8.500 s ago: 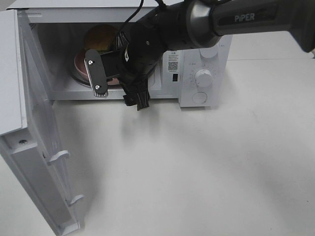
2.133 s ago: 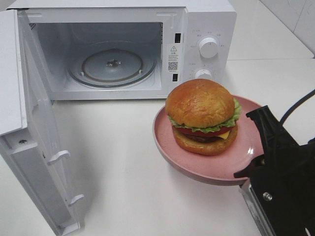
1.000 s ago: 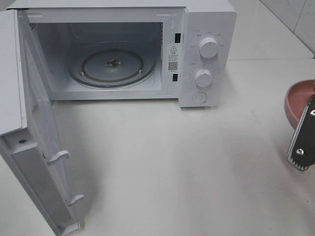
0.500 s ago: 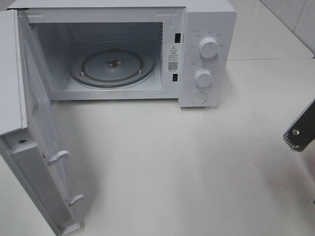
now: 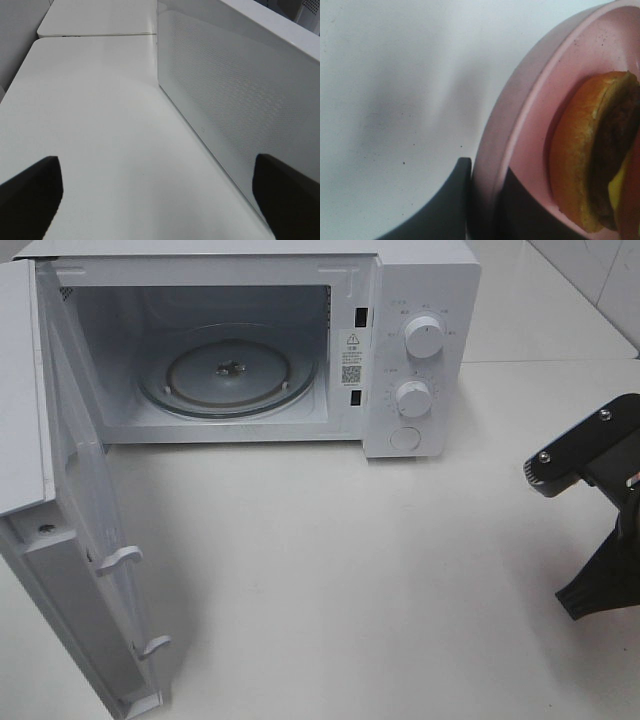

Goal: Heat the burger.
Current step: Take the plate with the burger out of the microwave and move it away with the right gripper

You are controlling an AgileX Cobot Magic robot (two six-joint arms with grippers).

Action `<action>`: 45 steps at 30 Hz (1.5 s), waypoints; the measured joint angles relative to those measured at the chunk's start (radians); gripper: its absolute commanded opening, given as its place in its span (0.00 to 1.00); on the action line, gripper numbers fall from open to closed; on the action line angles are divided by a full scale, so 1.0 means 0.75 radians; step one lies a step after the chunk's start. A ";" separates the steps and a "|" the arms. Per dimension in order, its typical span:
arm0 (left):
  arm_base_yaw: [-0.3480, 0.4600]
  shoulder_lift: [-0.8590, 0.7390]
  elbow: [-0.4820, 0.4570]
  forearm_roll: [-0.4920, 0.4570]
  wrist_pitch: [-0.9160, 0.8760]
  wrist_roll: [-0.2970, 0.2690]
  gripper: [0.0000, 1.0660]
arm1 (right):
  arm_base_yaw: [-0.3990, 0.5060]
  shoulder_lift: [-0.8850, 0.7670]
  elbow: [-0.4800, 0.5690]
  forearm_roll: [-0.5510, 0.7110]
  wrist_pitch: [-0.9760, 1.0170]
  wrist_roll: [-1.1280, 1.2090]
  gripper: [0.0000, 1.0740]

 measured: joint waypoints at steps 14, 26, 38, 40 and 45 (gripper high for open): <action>0.000 0.000 0.000 0.000 0.000 0.000 0.92 | -0.007 0.281 -0.049 0.015 -0.016 0.195 0.00; 0.000 0.000 0.000 0.000 0.000 0.000 0.92 | -0.148 0.413 -0.053 -0.019 -0.217 0.241 0.00; 0.000 0.000 0.000 0.000 0.000 0.000 0.92 | -0.185 0.555 -0.055 -0.149 -0.252 0.277 0.17; 0.000 0.000 0.000 0.000 0.000 0.000 0.92 | -0.185 0.568 -0.055 -0.160 -0.251 0.277 0.23; 0.000 0.000 0.000 0.001 0.000 0.000 0.92 | -0.185 0.571 -0.055 -0.164 -0.268 0.272 0.40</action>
